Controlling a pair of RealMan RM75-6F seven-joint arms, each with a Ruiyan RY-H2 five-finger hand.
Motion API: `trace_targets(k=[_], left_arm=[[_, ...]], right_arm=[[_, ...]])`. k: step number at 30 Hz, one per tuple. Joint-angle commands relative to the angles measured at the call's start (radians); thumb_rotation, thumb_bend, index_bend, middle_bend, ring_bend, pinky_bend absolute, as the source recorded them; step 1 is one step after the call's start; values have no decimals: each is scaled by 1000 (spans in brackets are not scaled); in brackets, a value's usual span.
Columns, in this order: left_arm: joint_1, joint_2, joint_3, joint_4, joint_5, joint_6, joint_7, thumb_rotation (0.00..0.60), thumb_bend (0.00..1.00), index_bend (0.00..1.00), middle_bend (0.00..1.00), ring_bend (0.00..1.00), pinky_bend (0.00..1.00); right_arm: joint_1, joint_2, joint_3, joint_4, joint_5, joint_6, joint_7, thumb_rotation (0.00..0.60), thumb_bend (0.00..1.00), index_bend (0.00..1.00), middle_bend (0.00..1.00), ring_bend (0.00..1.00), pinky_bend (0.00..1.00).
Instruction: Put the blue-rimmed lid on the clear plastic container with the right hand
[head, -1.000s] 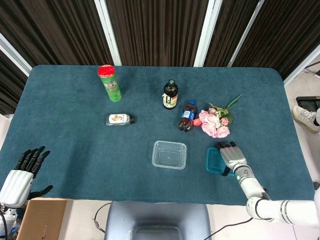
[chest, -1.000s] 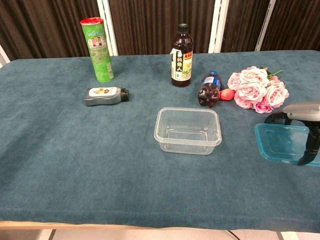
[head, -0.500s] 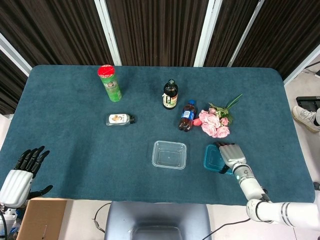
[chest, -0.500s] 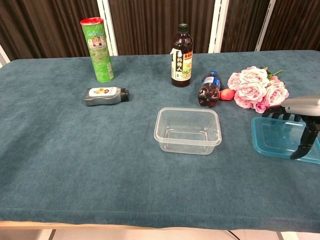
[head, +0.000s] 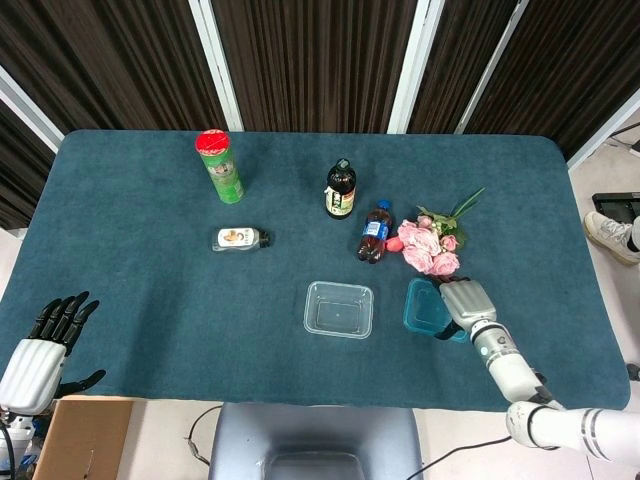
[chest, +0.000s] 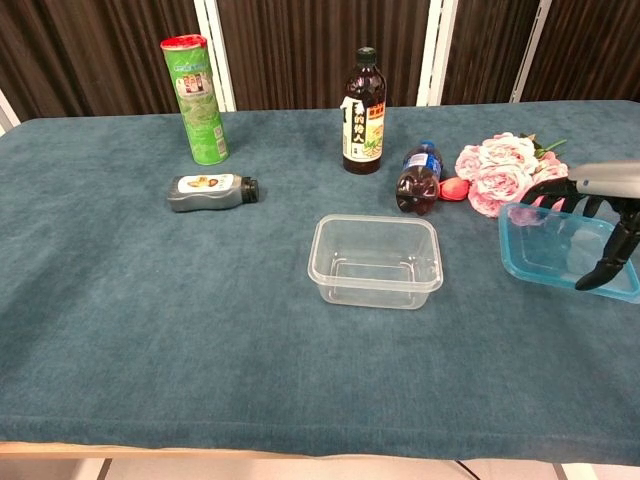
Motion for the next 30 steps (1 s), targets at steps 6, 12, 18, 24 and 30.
trace_targets(k=[6, 12, 18, 24, 30], left_arm=[[-1, -1, 0, 0, -2, -3, 3, 600, 440, 0, 0, 0, 84], [-1, -2, 0, -1, 0, -3, 6, 600, 440, 0, 0, 0, 84], [0, -2, 2, -1, 2, -2, 8, 600, 440, 0, 0, 0, 84], [0, 0, 2, 1, 3, 1, 2, 600, 440, 0, 0, 0, 85], [4, 4, 2, 4, 4, 11, -10, 600, 440, 0, 0, 0, 84]], right_arm=[[-25, 63, 58, -50, -72, -43, 124, 600, 321, 915, 677, 624, 545], [-17, 116, 116, -139, -101, -67, 194, 600, 321, 915, 677, 624, 551], [57, 123, 159, -220, -15, -102, 165, 600, 320, 902, 677, 624, 564], [183, 54, 152, -270, 159, -40, 2, 600, 320, 891, 677, 620, 566], [283, -72, 153, -264, 310, 89, -141, 600, 320, 886, 677, 612, 566]])
